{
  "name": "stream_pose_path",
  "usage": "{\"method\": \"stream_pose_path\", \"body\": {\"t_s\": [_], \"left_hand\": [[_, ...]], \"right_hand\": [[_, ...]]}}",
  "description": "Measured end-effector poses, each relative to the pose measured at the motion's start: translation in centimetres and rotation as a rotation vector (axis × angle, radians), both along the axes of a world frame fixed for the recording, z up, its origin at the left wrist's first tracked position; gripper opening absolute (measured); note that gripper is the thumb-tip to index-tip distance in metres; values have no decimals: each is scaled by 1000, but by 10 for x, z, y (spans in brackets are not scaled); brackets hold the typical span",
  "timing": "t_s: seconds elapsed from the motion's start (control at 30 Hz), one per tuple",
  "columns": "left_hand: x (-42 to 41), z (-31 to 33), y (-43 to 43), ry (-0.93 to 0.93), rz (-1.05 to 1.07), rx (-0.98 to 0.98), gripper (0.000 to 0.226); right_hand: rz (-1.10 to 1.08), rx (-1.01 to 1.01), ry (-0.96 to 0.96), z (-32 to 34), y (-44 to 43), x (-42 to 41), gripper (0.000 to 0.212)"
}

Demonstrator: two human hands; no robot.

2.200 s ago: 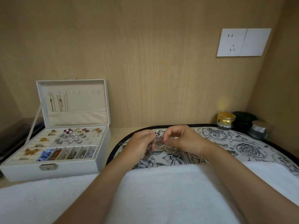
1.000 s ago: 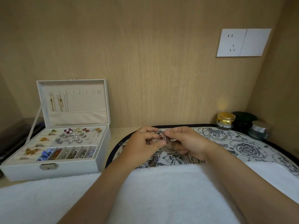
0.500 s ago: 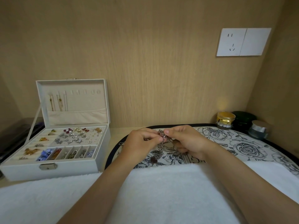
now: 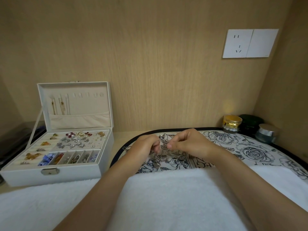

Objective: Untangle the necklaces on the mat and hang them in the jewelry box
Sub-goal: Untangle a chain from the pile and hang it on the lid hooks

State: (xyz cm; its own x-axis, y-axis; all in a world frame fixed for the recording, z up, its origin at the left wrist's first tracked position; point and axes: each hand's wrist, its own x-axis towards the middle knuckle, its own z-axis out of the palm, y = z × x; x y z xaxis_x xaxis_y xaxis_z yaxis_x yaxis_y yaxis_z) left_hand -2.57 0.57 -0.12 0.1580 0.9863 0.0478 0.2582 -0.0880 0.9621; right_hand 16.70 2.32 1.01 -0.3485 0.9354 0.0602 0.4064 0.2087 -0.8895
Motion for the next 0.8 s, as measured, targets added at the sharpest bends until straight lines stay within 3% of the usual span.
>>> {"method": "stream_pose_path", "body": {"t_s": [0.13, 0.27, 0.37, 0.5, 0.6, 0.8], "left_hand": [[-11, 1, 4, -23, -6, 17, 33], [-12, 1, 4, -321, -100, -35, 25], [-5, 2, 2, -430, -181, -77, 23], [-4, -1, 4, -487, -190, -116, 19], [-3, -6, 7, -512, -103, -73, 30], [-5, -7, 10, -682, 46, -92, 31]], "right_hand": [[-79, 68, 6, 1, 0, 0, 18], [-140, 102, -41, -1, 3, -1, 55], [-205, 169, -78, -11, 8, -7, 64], [-267, 226, -168, -21, 17, -7, 41], [-279, 247, -160, -20, 18, -4, 26], [-115, 18, -53, -15, 14, -2, 14]]}}
